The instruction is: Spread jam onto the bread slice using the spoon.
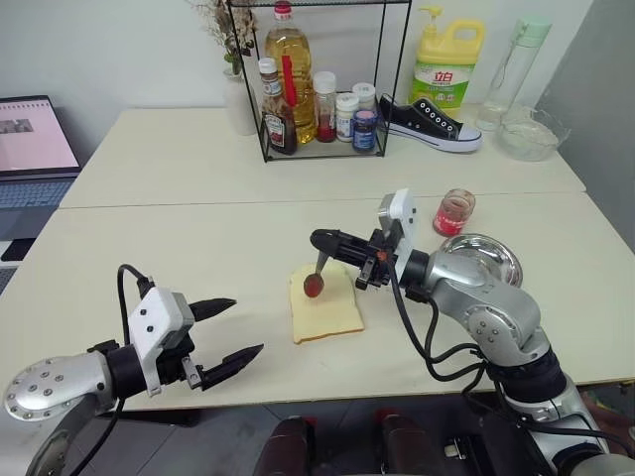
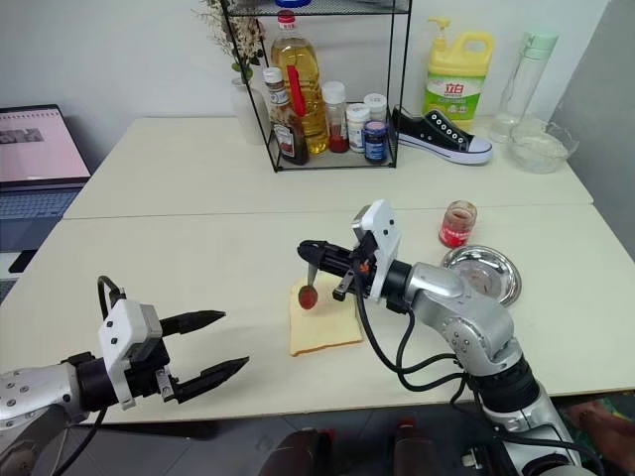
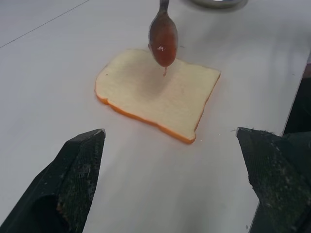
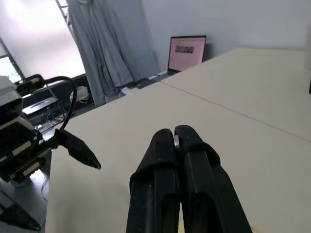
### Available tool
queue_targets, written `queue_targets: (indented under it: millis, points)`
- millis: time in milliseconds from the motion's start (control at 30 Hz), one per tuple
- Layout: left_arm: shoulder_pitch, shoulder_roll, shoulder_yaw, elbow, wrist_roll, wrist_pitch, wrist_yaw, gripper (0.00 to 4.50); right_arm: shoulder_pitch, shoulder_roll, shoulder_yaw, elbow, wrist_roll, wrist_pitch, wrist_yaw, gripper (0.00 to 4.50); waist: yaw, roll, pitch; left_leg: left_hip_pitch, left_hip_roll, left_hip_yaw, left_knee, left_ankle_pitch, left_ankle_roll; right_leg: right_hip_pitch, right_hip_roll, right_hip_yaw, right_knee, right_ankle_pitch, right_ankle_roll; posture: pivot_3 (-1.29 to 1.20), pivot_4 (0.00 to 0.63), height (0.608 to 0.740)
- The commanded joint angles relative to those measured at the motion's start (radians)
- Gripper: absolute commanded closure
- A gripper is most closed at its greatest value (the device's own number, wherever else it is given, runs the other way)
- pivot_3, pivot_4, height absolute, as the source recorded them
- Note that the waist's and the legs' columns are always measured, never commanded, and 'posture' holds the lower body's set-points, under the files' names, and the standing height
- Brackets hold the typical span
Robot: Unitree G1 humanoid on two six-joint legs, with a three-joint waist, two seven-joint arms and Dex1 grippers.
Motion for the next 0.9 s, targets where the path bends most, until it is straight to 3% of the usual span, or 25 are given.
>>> queue_targets:
  millis: [33,167,367,900]
  points:
    - [0.025,-0.012,0.037,-0.052,-0.042,-0.004,0.005,0.00,-0.008,-0.018,0.026,0.003,-0.113,-0.148,0.109,4.48,0.000,0.000,0.000,0.000,0.000,0.000,0.000,0.000,0.000,0.000,0.000,0.000,0.000,0.000,0.000,0.00,0.150,0.740]
    - [0.024,-0.015,0.055,-0.059,-0.095,0.025,0.021,0.00,-0.008,-0.036,0.076,0.041,-0.253,-0.327,0.217,4.48,0.002,0.000,0.000,0.000,0.000,-0.001,0.000,0.000,0.000,0.000,0.000,0.000,0.000,0.000,0.000,0.00,0.150,0.740]
    - [0.017,-0.005,0.047,-0.057,-0.097,0.024,0.032,0.00,0.012,-0.031,0.101,0.080,-0.341,-0.471,0.298,4.48,0.002,0.000,0.000,0.000,0.000,-0.001,0.000,0.000,0.000,0.000,-0.001,0.000,0.000,0.000,0.000,0.00,0.150,0.740]
    - [-0.006,0.015,0.037,-0.054,-0.100,0.025,0.019,0.00,0.013,-0.025,0.087,0.071,-0.400,-0.625,0.394,4.48,0.002,-0.001,0.000,0.000,0.000,-0.001,0.000,0.000,-0.001,0.001,-0.001,0.000,0.000,0.000,0.000,0.00,0.150,0.740]
